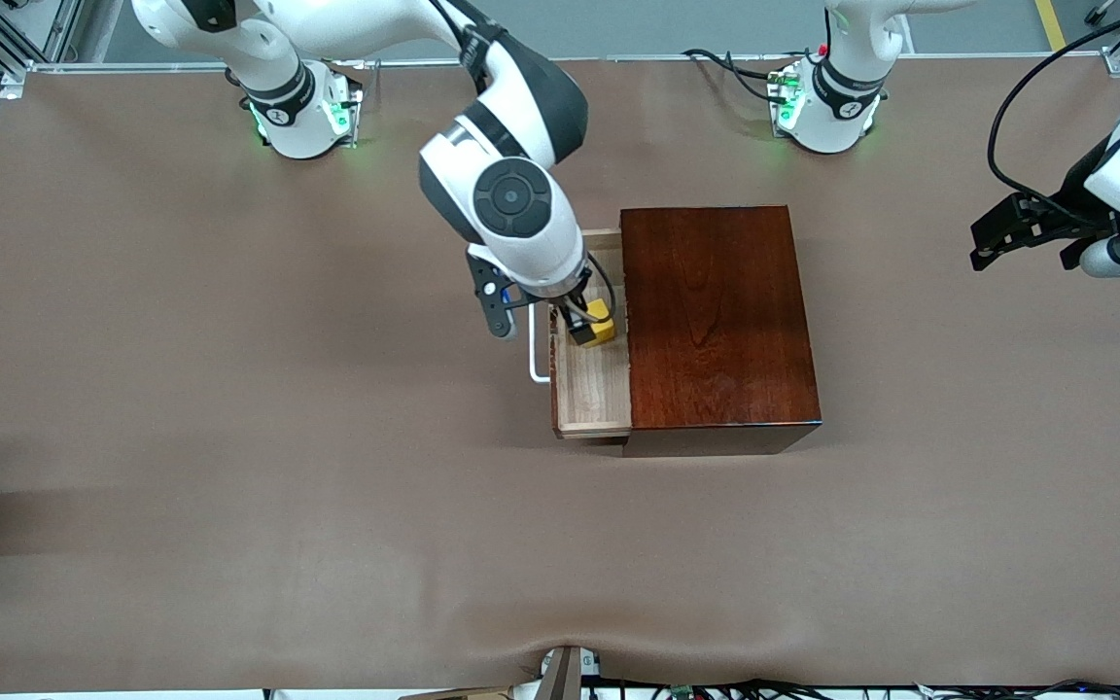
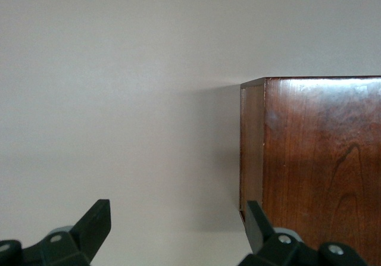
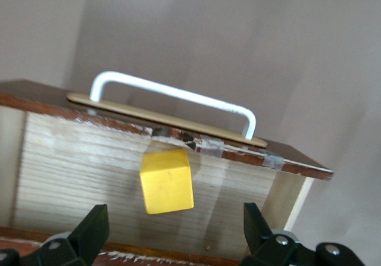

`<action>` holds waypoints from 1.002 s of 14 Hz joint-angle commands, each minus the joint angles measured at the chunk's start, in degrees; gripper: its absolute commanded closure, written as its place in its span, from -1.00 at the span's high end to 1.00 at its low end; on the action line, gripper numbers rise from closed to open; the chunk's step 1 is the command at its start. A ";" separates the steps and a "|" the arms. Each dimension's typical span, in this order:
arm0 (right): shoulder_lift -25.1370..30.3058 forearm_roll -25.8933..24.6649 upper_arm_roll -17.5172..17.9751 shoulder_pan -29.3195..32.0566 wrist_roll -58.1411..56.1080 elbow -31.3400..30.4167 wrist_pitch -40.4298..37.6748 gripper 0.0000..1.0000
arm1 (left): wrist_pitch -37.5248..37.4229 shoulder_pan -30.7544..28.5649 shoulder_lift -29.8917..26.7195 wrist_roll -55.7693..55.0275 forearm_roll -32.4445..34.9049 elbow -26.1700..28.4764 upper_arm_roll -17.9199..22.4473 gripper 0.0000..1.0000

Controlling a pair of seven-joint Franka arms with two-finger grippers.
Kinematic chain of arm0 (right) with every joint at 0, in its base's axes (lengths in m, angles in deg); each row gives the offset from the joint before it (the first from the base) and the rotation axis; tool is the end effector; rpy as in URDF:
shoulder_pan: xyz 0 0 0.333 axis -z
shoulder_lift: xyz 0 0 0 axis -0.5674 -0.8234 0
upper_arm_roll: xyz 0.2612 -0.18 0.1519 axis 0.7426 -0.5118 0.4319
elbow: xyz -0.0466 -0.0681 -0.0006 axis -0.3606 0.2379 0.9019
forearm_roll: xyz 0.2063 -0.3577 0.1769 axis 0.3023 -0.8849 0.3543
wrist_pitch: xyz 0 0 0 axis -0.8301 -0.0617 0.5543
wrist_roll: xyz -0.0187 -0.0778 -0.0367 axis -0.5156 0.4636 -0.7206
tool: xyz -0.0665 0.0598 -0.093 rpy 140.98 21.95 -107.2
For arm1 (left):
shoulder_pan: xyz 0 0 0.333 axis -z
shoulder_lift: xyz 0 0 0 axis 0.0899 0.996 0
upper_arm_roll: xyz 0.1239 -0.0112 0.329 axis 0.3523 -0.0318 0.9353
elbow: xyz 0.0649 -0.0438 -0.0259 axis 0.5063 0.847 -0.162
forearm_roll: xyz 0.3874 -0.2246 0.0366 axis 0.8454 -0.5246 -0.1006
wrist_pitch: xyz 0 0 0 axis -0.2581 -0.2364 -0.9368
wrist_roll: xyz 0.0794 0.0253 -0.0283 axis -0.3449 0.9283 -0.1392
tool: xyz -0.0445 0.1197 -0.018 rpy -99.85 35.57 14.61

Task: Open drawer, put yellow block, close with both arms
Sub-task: 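Lower the cube into the drawer and open the right gripper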

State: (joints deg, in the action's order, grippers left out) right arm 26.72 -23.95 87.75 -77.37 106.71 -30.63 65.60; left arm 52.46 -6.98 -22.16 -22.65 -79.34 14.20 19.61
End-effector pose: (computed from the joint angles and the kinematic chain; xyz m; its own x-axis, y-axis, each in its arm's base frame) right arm 0.5913 0.5603 0.4197 0.2849 -0.9381 -0.1968 -0.9437 -0.3105 0.1141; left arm 0.6059 -0.0621 0.6440 0.9990 -0.0039 0.0454 -0.0037 -1.0000 -0.0049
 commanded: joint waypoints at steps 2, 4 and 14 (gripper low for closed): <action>4.02 -0.22 0.96 6.65 0.35 1.91 -5.61 1.00 | -0.49 -0.81 -0.40 0.77 -0.77 -0.41 -0.37 1.00; 6.56 -0.31 0.87 9.39 0.34 1.91 -6.85 1.00 | -0.49 -0.81 -0.40 0.77 -0.77 -0.41 -0.37 1.00; 13.43 -0.22 0.52 20.37 -17.28 1.82 -16.15 1.00 | -0.66 -0.72 -0.66 0.24 -0.77 -0.41 -0.54 1.00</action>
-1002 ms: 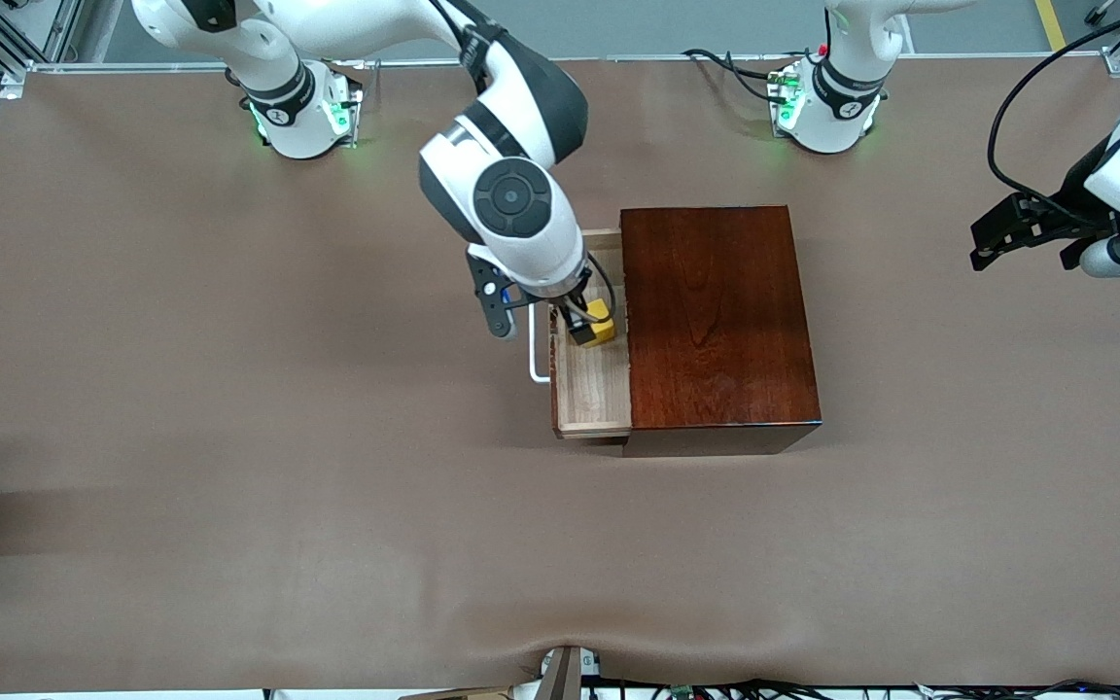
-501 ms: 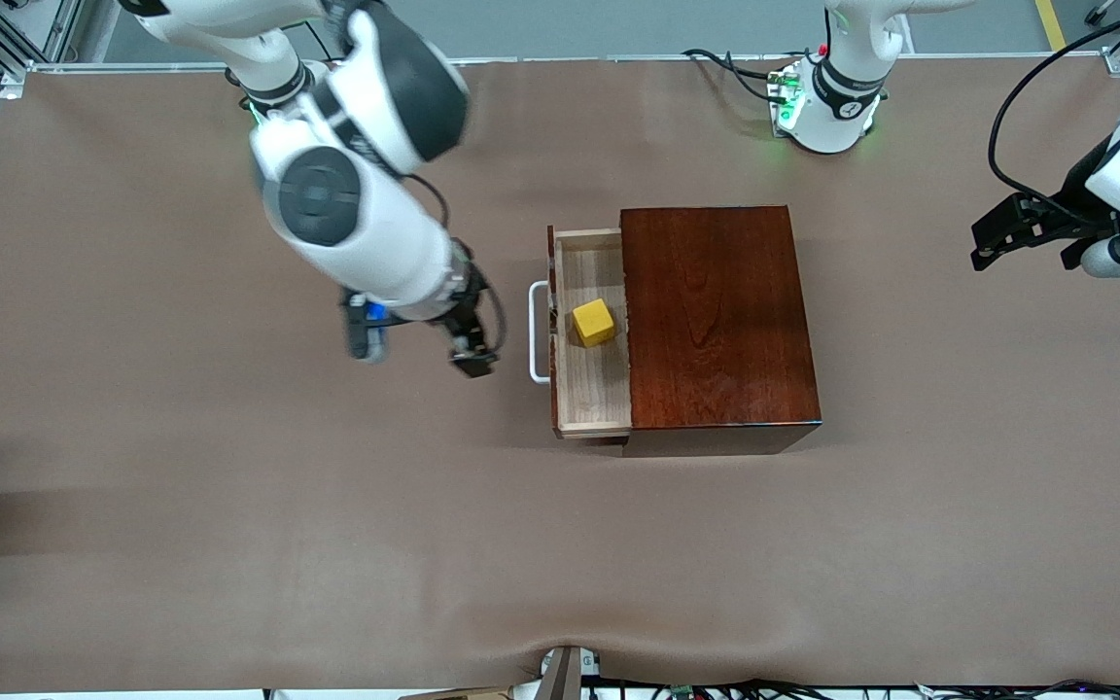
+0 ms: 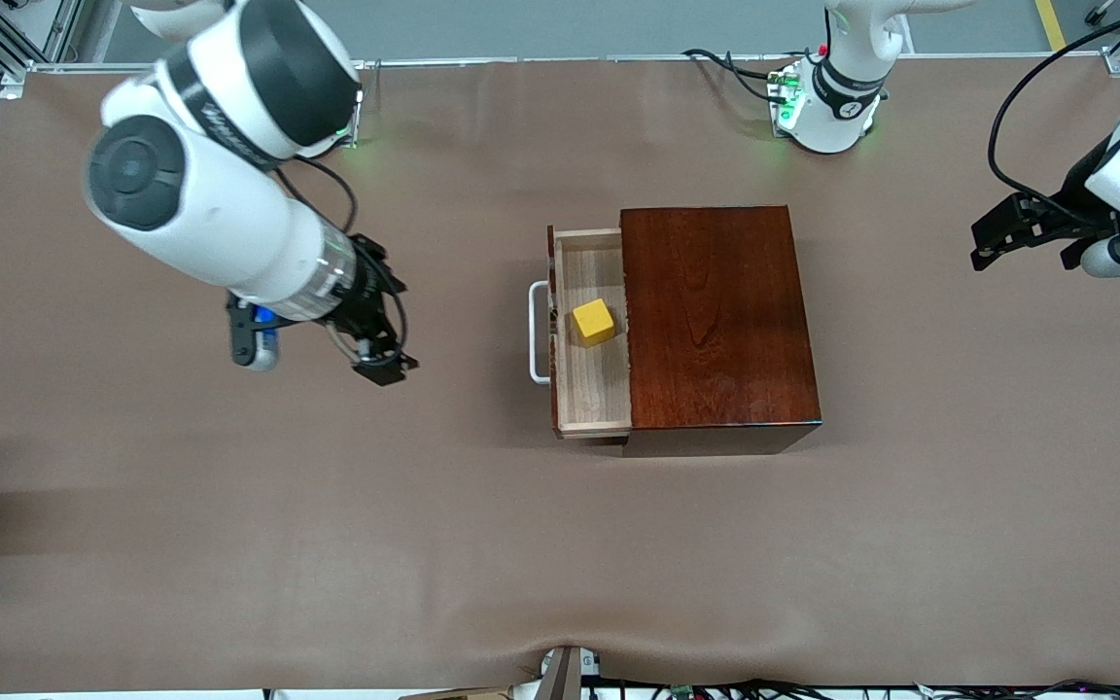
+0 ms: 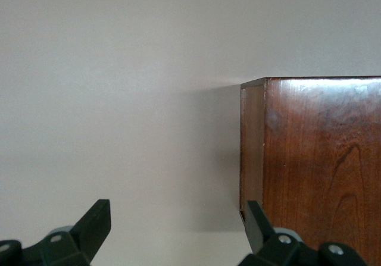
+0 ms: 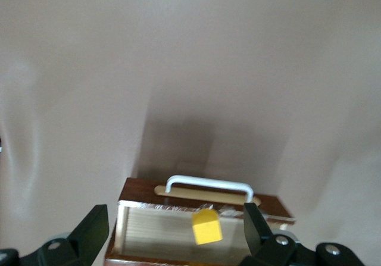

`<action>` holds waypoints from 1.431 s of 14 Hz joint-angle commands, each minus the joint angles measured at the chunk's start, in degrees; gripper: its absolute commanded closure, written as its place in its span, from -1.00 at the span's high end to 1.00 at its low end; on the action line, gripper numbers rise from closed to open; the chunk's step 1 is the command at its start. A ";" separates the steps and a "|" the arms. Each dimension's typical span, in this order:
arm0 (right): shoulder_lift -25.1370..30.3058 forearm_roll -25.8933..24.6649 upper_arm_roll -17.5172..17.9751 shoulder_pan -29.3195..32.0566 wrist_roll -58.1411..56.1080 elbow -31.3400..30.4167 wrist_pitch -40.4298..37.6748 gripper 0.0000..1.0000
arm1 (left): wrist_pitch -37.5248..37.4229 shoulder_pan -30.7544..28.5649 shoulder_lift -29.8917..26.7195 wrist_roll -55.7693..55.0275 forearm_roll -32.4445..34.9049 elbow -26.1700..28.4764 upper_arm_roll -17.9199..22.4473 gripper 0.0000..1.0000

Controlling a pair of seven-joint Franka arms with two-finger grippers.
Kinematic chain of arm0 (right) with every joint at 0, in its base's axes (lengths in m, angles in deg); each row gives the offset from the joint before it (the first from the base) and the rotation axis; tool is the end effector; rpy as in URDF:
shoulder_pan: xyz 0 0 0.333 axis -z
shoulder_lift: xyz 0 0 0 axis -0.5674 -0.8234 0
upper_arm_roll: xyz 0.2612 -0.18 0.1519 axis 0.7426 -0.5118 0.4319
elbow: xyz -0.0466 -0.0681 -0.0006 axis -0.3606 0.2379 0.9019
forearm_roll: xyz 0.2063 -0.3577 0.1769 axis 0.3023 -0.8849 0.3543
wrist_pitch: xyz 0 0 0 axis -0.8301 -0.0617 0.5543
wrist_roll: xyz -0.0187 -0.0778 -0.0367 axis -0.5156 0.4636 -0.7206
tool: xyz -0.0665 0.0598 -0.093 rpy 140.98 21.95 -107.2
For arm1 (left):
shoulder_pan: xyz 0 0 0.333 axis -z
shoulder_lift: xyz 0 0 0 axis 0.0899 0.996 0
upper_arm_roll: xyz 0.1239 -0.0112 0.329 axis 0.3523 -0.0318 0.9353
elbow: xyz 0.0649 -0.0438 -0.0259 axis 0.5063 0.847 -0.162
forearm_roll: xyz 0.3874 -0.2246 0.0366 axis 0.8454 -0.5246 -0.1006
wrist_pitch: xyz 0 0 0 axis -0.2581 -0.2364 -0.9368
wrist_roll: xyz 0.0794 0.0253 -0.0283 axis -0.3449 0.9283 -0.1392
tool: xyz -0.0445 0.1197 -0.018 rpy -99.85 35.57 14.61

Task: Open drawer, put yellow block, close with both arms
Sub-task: 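Raise the right gripper away while the left gripper reaches the box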

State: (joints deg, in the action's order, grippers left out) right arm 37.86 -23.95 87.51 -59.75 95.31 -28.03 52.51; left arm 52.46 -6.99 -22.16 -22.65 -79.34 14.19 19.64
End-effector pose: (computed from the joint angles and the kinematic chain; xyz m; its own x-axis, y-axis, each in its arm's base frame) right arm 0.6788 0.3337 0.5783 0.2344 -0.9453 -0.2268 -0.9657 -0.2532 0.0572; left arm 0.6059 -0.0617 0.6441 0.9990 -0.0032 0.0456 -0.0030 -1.0000 -0.0049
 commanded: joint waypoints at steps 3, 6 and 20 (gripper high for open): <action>3.87 -0.84 0.32 5.39 -17.14 -0.78 -7.82 1.00 | -0.75 -0.72 -0.66 0.24 -0.77 -0.39 -0.66 1.00; 5.88 -0.75 0.58 10.48 -27.51 -0.78 -11.60 1.00 | -0.75 -0.72 -0.66 0.15 -0.77 -0.39 -0.75 1.00; 21.43 -10.86 0.93 25.70 -94.07 -15.16 -15.84 1.00 | -1.54 3.84 6.79 -17.20 -0.68 -8.12 -12.69 1.00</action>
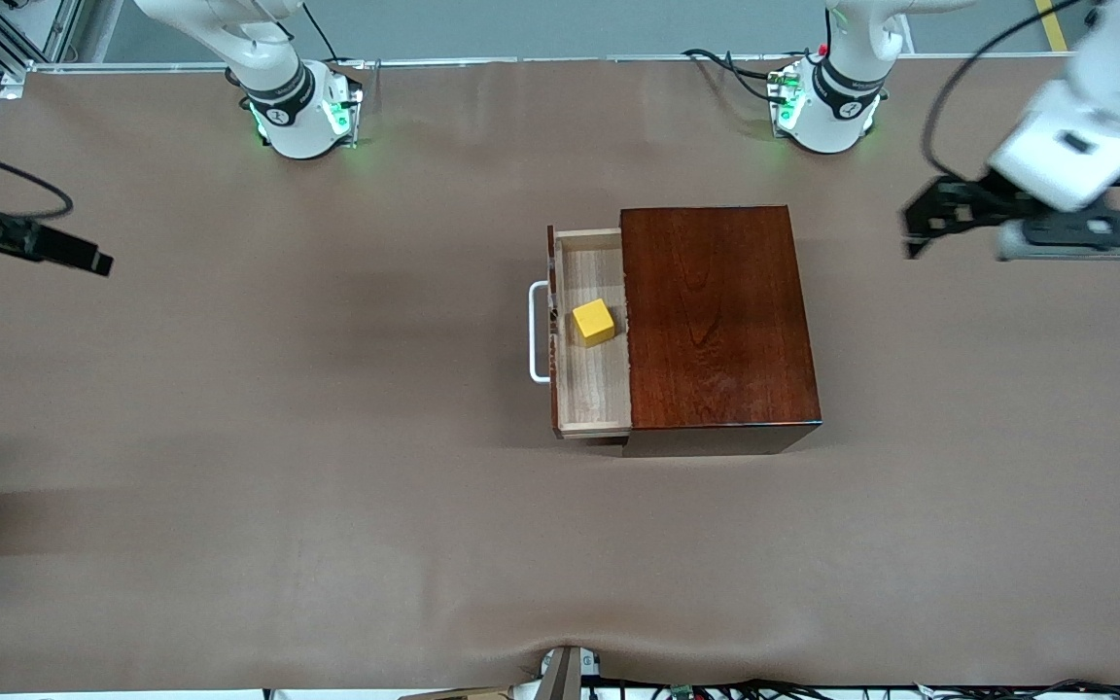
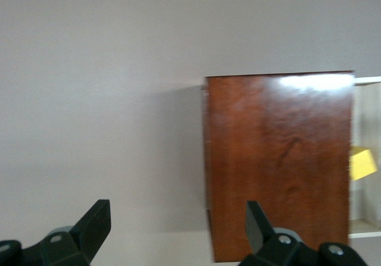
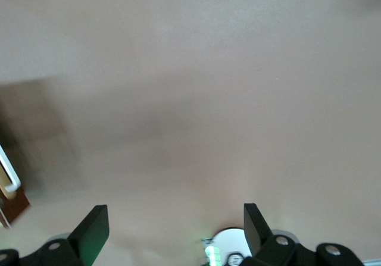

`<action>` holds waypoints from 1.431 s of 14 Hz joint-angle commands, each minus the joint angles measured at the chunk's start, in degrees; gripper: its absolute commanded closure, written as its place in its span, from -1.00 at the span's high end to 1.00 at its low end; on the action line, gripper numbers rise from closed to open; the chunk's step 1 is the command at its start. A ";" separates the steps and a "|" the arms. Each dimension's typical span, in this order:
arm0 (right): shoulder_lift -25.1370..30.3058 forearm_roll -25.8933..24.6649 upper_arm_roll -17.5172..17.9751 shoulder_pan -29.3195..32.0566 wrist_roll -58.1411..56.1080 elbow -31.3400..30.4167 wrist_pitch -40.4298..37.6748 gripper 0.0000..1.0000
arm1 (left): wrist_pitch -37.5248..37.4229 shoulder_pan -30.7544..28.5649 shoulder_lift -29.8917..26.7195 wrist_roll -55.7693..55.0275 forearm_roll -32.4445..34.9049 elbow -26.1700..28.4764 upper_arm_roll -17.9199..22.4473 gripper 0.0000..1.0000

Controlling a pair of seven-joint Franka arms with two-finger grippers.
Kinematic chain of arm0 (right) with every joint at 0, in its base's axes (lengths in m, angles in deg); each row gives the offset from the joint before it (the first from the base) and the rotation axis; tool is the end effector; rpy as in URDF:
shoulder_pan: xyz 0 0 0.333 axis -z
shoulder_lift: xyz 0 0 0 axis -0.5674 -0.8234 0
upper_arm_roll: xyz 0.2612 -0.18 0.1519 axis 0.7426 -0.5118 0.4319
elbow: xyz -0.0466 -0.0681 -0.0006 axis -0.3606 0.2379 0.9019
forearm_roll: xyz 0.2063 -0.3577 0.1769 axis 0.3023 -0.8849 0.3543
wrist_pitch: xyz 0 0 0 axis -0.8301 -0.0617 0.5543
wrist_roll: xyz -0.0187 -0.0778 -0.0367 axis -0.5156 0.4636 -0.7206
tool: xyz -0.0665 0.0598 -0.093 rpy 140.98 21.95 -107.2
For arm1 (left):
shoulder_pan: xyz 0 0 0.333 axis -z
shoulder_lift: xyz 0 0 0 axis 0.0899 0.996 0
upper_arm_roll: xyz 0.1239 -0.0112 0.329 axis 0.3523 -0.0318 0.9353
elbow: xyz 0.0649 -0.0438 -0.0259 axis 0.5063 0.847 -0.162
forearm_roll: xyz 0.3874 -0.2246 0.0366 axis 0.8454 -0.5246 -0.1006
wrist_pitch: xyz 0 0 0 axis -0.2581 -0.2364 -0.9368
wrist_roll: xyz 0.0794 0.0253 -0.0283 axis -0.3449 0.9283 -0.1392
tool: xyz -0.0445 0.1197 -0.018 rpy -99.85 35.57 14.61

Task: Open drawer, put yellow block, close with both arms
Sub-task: 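Raise the right gripper away while the left gripper reaches the box, then move the left gripper down beside the drawer handle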

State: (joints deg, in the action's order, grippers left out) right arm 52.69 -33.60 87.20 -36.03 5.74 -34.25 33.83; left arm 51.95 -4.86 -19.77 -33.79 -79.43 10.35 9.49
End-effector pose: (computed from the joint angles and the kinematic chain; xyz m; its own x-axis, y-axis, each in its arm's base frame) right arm 0.6336 0.0065 0.6766 0.9661 -0.1593 -0.2033 -0.1704 -0.9846 -0.0382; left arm 0.5932 -0.1912 0.6541 0.9980 -0.0221 0.0594 -0.0232 -0.9996 0.0185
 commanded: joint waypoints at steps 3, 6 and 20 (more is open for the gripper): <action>13.28 -3.83 1.33 1.89 -7.12 -17.65 7.67 1.00 | -0.68 9.34 10.45 -23.19 -0.16 -7.79 -4.13 1.00; 14.45 -6.29 1.07 1.98 -13.28 -18.56 8.48 1.00 | -0.51 11.39 12.31 -27.90 0.01 -8.33 -4.22 1.00; 17.01 -6.21 0.98 2.16 -14.35 -19.97 11.19 1.00 | 18.37 44.74 34.72 -62.34 11.53 -20.20 10.84 1.00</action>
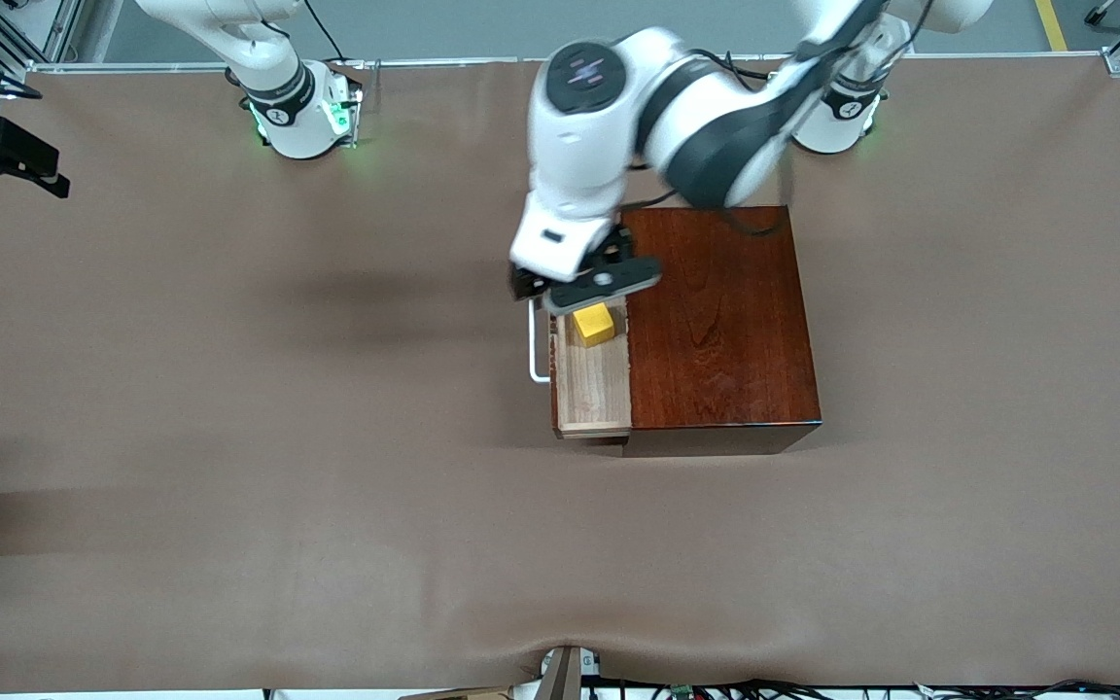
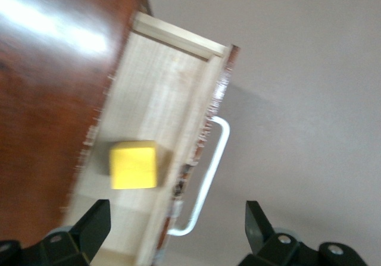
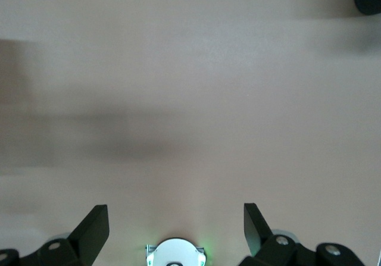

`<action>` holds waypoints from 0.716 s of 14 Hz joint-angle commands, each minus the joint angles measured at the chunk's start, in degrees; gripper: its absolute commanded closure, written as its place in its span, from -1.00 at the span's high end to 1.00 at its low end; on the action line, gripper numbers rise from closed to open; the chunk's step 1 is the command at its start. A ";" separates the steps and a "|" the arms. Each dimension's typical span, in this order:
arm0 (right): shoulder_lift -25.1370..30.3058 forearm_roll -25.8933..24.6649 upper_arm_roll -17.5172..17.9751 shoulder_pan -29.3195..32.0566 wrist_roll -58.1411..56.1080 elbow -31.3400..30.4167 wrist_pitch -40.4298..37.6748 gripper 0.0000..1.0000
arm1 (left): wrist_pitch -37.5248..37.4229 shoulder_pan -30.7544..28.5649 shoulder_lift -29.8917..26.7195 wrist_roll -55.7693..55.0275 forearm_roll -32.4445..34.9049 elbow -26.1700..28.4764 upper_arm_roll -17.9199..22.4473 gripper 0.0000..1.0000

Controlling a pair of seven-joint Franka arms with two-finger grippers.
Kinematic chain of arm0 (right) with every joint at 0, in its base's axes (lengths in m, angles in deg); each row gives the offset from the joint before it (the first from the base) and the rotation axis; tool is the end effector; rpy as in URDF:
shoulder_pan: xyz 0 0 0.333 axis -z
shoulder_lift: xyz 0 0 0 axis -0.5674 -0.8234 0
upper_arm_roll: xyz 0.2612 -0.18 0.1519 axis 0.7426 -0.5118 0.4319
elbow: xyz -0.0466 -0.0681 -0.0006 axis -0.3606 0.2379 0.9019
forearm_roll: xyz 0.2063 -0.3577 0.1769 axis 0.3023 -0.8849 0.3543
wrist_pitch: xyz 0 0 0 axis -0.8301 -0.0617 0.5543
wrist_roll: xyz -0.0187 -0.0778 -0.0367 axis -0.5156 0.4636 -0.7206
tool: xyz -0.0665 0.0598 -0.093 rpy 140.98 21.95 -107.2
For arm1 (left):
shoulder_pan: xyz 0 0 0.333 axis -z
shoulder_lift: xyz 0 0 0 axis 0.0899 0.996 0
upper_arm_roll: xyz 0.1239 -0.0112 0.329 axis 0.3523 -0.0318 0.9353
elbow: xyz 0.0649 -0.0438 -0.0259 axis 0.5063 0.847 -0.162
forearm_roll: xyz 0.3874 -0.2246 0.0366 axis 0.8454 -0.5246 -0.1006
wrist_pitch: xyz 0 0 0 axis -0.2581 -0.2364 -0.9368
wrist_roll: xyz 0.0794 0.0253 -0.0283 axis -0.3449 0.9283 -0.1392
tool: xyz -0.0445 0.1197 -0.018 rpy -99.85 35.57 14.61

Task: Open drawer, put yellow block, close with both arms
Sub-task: 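Move the left gripper down beside the drawer handle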

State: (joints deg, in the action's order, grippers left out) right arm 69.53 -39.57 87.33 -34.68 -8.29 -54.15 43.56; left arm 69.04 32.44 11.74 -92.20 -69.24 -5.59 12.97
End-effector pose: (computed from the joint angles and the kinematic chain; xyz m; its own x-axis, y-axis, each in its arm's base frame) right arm 0.5558 -0.0243 0.6916 0.9963 0.0297 -0.0805 0.0308 -0.9994 0.0125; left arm 0.5448 -0.5931 0.4466 0.9176 0.3912 0.0698 0.3849 -0.9187 0.0887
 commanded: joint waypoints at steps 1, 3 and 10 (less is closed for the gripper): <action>-0.19 -0.34 0.94 0.81 -0.23 0.11 1.65 1.00 | 2.35 12.11 5.23 -5.51 1.25 -4.44 11.86 1.00; -0.55 0.45 0.94 1.42 -0.06 0.11 1.83 1.00 | 7.34 17.41 9.01 -10.60 1.07 -5.58 16.89 1.00; -0.55 0.62 0.85 1.34 -0.06 0.55 1.74 1.00 | 12.37 20.06 15.44 -19.76 1.16 -6.99 19.19 1.00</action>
State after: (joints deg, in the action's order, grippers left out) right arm 68.79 -39.53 87.39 -34.51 -8.28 -54.13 45.24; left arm 81.01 51.17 25.61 -109.81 -69.18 -10.28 30.53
